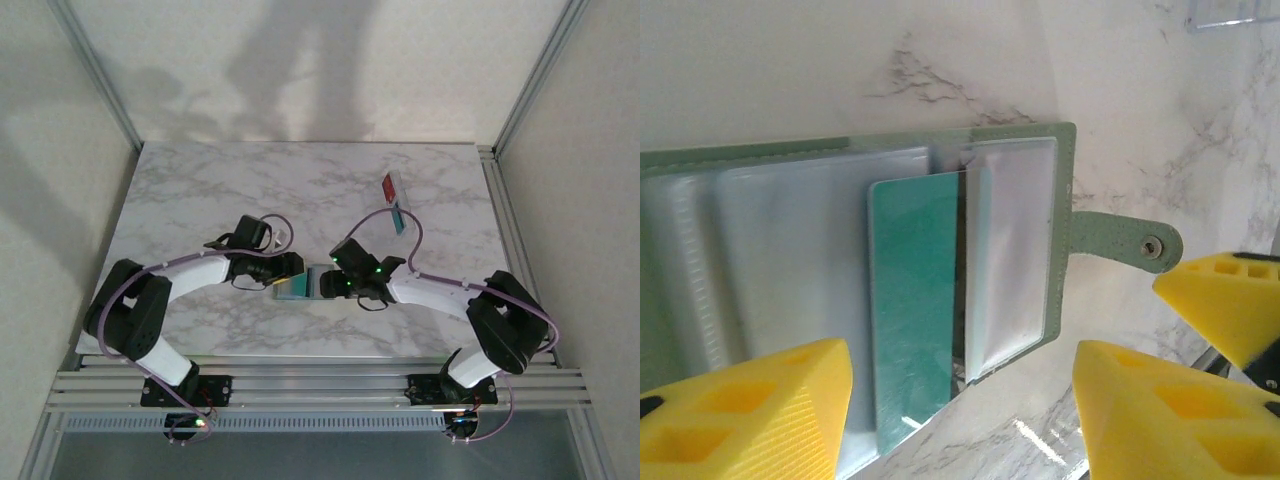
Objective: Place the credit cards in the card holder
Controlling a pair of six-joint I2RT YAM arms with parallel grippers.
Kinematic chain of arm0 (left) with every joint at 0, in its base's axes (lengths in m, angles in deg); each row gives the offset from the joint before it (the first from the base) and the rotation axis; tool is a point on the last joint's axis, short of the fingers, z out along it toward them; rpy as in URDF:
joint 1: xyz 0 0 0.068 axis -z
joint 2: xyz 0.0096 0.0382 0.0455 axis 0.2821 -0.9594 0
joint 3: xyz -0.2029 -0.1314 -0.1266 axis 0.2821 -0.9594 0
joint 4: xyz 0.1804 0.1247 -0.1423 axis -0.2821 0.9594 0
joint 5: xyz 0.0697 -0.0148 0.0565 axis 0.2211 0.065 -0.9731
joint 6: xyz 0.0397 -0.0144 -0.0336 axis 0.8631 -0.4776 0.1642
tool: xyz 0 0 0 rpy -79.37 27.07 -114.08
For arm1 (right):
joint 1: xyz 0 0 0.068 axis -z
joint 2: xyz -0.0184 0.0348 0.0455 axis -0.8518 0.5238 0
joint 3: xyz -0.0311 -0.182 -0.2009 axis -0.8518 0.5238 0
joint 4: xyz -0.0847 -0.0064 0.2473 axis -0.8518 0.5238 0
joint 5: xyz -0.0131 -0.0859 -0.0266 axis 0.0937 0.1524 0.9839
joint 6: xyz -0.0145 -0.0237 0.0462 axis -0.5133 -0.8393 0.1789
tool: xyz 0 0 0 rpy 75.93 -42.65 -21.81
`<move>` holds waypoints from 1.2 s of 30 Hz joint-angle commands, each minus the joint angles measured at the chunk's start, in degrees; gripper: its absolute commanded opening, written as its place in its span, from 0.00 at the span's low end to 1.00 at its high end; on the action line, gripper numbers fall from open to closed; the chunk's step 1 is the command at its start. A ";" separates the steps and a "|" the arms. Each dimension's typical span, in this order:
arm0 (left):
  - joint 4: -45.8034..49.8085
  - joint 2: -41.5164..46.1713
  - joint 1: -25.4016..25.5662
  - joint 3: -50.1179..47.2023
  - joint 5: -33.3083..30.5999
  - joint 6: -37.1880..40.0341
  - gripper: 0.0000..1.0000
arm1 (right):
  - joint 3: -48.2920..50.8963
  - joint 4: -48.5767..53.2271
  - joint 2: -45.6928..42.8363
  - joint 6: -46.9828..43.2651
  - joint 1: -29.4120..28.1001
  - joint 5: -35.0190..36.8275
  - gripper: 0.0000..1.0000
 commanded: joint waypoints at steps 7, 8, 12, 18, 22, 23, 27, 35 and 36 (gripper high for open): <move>-2.43 -0.09 -3.97 -5.18 -0.44 0.19 0.33 | -13.10 4.44 9.47 0.05 -5.47 6.38 0.99; -2.90 -0.33 -4.36 -5.37 -0.31 0.04 0.33 | -14.13 4.53 10.48 0.12 -5.59 6.67 0.99; -3.82 -0.29 -4.69 -5.43 -0.30 -0.64 0.31 | -16.50 4.25 14.50 1.23 -5.61 6.36 0.99; -3.20 -1.58 -4.78 -5.62 -2.50 -0.69 0.26 | -18.12 3.55 18.12 0.94 -5.73 5.37 0.99; -2.28 -2.43 -4.87 -5.91 -3.16 -0.55 0.23 | -17.57 3.99 19.27 0.81 -5.93 7.70 0.99; -2.32 -2.56 -4.91 -6.15 -3.31 -0.51 0.23 | -17.15 3.73 19.41 0.46 -5.90 8.09 0.99; -1.22 -3.28 -4.87 -6.10 -3.29 -0.44 0.21 | -16.66 5.93 19.97 0.45 -5.97 12.12 0.99; -1.03 -3.88 -4.80 -6.23 -3.42 -0.78 0.20 | -12.95 5.24 17.15 0.06 -6.26 15.16 0.99; -0.96 -4.02 -4.78 -6.27 -3.71 -0.71 0.20 | -12.32 4.48 16.56 -0.14 -6.29 14.82 0.99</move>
